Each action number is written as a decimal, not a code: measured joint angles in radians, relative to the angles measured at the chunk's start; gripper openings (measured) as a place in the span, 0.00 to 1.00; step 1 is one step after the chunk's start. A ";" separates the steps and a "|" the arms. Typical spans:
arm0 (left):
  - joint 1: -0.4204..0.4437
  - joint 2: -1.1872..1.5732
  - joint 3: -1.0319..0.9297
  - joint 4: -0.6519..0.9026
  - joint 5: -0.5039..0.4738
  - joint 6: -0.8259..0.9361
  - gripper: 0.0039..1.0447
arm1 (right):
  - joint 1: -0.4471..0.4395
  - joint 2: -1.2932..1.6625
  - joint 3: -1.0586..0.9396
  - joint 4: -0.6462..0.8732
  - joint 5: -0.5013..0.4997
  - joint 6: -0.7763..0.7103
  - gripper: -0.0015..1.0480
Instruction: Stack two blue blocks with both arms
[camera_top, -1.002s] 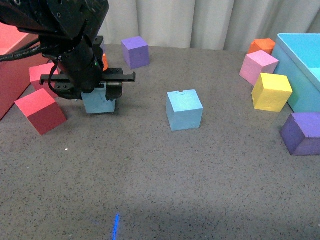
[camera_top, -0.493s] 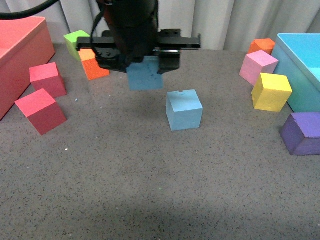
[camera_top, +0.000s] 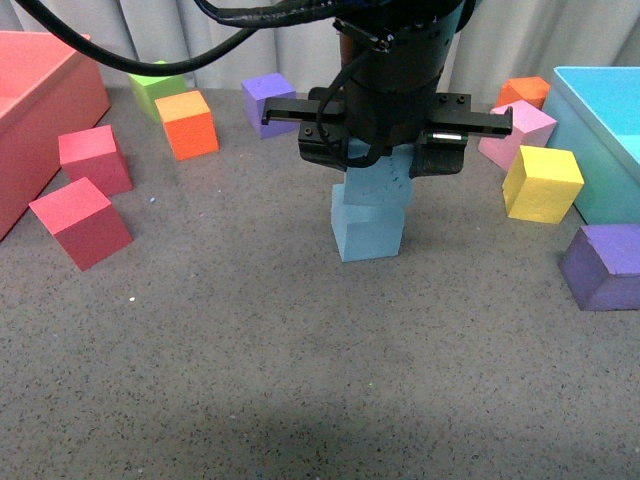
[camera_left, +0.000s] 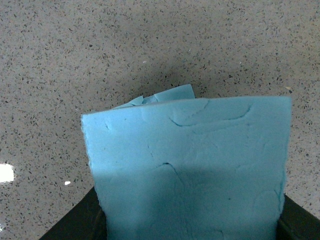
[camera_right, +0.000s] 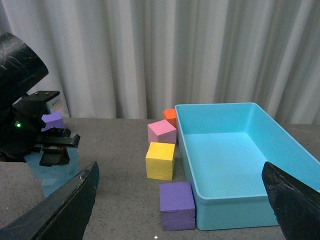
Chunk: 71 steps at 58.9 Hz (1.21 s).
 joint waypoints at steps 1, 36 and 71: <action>-0.003 0.006 0.004 0.000 0.000 -0.001 0.47 | 0.000 0.000 0.000 0.000 0.000 0.000 0.91; 0.004 0.069 0.044 0.013 -0.007 0.019 0.88 | 0.000 0.000 0.000 0.000 0.000 0.000 0.91; 0.037 -0.175 -0.129 0.125 0.081 -0.021 0.94 | 0.000 0.000 0.000 0.000 0.000 0.000 0.91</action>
